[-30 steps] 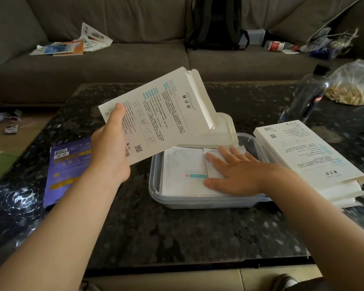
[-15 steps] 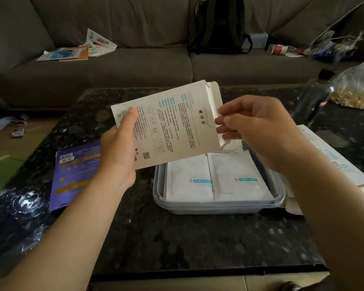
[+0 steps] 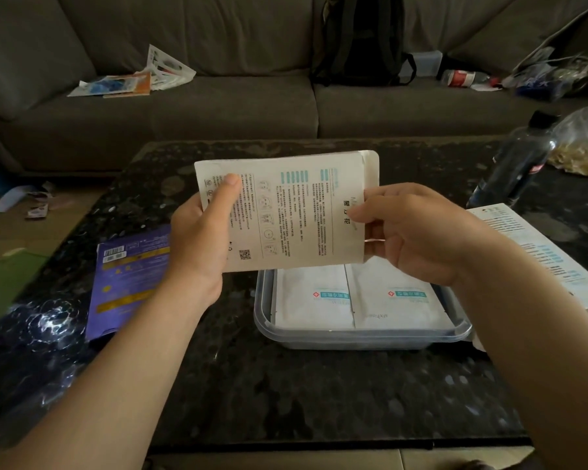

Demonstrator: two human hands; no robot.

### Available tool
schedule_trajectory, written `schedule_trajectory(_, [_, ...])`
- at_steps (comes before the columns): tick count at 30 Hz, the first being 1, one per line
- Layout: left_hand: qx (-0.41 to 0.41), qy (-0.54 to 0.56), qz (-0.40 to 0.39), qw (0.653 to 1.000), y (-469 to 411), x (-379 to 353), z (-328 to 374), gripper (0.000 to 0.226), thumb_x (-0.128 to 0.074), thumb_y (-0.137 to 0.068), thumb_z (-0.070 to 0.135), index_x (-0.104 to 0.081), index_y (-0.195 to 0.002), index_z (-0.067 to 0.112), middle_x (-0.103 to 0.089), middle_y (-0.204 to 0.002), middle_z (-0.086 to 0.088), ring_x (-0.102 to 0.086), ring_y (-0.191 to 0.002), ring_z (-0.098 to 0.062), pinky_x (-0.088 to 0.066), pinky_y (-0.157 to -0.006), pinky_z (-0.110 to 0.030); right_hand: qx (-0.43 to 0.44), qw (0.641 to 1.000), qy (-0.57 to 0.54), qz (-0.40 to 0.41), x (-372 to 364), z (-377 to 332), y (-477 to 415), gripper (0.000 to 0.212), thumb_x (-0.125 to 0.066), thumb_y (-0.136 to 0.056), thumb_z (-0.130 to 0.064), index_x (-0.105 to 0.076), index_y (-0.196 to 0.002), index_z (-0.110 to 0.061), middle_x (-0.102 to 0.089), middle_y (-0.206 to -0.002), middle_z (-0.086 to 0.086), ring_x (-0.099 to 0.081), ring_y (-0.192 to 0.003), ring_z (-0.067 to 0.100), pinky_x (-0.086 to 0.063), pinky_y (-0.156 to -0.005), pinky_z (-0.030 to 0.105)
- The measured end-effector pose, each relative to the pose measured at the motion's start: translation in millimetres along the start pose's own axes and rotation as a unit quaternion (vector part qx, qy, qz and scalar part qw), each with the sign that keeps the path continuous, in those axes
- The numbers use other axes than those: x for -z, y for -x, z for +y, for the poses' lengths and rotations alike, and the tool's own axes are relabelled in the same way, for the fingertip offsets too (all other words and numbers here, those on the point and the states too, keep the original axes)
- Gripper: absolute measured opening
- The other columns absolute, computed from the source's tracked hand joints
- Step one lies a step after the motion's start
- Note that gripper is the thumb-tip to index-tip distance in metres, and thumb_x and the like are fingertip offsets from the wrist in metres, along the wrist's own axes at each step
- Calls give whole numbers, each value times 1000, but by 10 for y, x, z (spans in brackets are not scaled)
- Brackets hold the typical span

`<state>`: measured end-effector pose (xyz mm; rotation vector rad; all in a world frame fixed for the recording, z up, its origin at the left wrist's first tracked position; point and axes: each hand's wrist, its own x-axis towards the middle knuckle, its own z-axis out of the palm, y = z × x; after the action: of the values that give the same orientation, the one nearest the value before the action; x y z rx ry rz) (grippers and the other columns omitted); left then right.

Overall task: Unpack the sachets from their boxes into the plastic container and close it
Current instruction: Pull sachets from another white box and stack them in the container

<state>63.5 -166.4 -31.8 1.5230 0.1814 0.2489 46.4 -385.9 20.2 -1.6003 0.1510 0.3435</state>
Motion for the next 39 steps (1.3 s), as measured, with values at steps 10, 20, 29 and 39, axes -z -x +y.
schedule_trajectory(10, [2, -8, -10, 1000, -12, -3, -46, 26, -61, -102, 44, -74, -98, 22, -81, -100, 5, -78, -92, -14, -62, -78, -40, -6, 1000, 20, 13, -34, 93, -74, 16, -61, -96, -8, -72, -107, -7, -72, -112, 2, -66, -105, 26, -58, -90, 46])
schedule_trajectory(20, [30, -11, 12, 999, -64, 42, -21, 27, -59, -102, 50, -73, -96, 28, -81, -96, 13, -77, -87, -7, -61, -75, -36, 17, 999, -5, 47, -46, 118, -107, 30, -77, -80, -17, -55, -90, 1, -76, -103, 2, -69, -101, 29, -62, -83, 47])
schedule_trajectory(29, [67, 3, 30, 997, -107, 117, 9, 29, -59, -101, 55, -76, -100, 32, -80, -93, 16, -77, -82, -6, -56, -67, -31, 42, 995, -66, 61, 54, 52, -86, 48, -70, -85, -28, -59, -122, -2, -77, -100, 3, -73, -97, 29, -62, -72, 41])
schedule_trajectory(39, [63, -11, 30, 998, -129, 144, 0, 28, -61, -101, 52, -77, -97, 29, -80, -89, 17, -76, -75, -1, -54, -60, -27, 66, 996, 12, 56, 117, 94, -61, 27, -73, -85, -11, -70, -111, -19, -77, -105, 2, -72, -100, 29, -58, -89, 54])
